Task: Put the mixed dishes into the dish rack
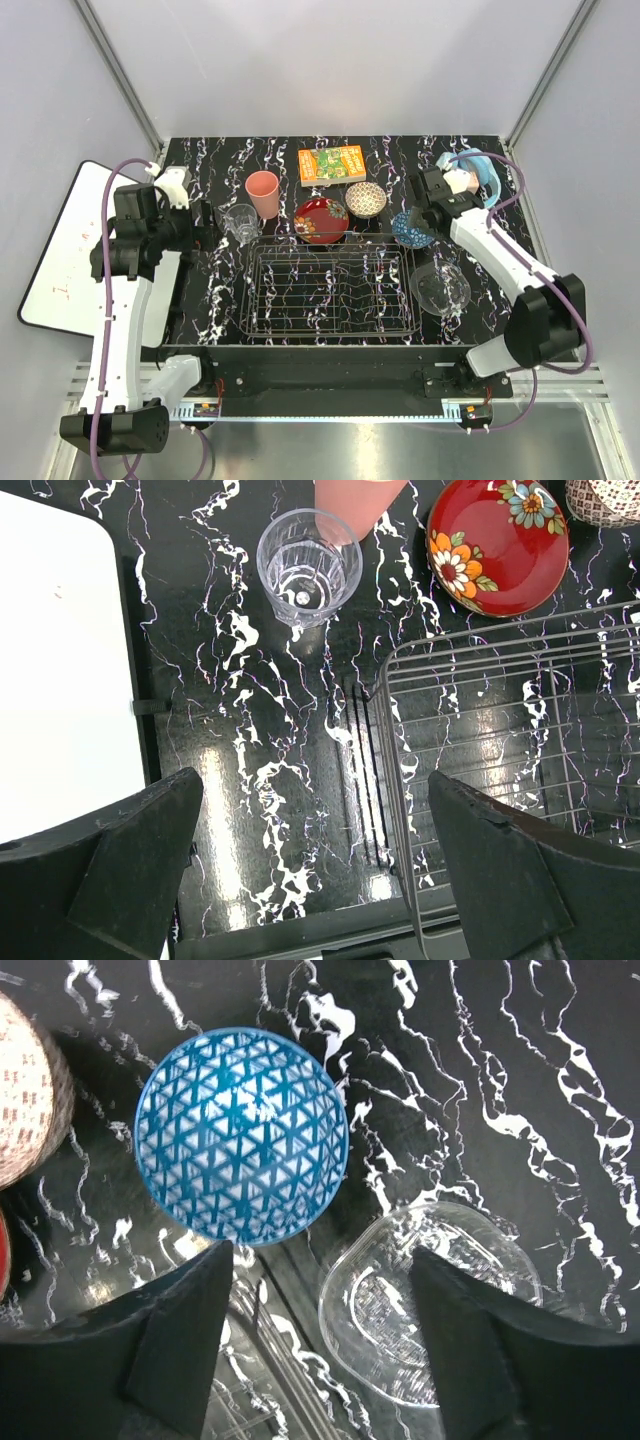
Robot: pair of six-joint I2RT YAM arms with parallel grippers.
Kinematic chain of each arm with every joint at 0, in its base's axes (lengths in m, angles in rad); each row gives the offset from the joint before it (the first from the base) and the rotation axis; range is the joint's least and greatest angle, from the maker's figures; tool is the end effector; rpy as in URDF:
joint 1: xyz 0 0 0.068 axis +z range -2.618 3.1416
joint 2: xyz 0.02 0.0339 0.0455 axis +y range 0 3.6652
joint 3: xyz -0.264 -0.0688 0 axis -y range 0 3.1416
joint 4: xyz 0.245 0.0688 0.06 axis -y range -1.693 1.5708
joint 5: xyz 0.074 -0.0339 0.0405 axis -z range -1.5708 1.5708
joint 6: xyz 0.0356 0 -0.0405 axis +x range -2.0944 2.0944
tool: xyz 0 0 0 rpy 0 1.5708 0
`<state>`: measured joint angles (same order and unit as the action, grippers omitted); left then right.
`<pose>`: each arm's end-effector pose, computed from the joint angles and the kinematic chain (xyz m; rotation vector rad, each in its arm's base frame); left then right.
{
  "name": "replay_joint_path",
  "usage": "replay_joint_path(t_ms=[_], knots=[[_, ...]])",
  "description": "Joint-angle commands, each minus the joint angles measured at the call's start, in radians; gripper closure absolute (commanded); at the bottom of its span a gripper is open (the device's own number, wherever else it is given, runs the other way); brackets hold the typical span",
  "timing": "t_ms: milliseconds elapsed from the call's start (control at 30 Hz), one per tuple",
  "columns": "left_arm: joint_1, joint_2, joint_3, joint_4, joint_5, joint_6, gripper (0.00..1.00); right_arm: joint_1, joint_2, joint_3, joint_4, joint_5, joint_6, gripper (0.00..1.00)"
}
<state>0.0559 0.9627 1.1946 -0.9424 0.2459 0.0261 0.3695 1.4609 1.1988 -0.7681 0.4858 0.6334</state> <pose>0.1763 0.0012 0.3741 0.0946 2.2646 -0.2369 0.2834 0.0919 0.2799 0.4863 2.3930 -0.2049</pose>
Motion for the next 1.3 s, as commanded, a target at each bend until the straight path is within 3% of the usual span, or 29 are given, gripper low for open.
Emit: replay_joint_path(t_ms=[0, 200, 400, 667, 967, 1133, 1267], knots=[[0.007, -0.007, 0.022, 0.045, 0.01, 0.008, 0.01, -0.009, 0.059, 0.047, 0.007, 0.105, 0.017, 0.18], [0.016, -0.018, -0.018, 0.053, 0.013, 0.012, 0.01, -0.092, 0.153, 0.035, 0.035, 0.062, 0.045, 0.19], [0.022, -0.032, -0.038, 0.057, 0.013, 0.021, 0.01, -0.17, 0.179, -0.013, 0.159, -0.084, 0.009, 0.21], [0.024, -0.038, -0.07, 0.074, 0.029, 0.014, 0.01, -0.178, 0.226, -0.033, 0.242, -0.182, 0.0, 0.23], [0.025, -0.064, -0.084, 0.074, 0.001, 0.035, 0.01, -0.178, 0.291, -0.065, 0.274, -0.191, 0.041, 0.34], [0.025, -0.064, -0.089, 0.074, 0.001, 0.034, 0.01, -0.178, 0.265, -0.143, 0.316, -0.185, 0.071, 0.53], [0.025, -0.056, -0.092, 0.074, 0.001, 0.034, 0.01, -0.178, 0.239, -0.168, 0.325, -0.162, 0.066, 0.77]])
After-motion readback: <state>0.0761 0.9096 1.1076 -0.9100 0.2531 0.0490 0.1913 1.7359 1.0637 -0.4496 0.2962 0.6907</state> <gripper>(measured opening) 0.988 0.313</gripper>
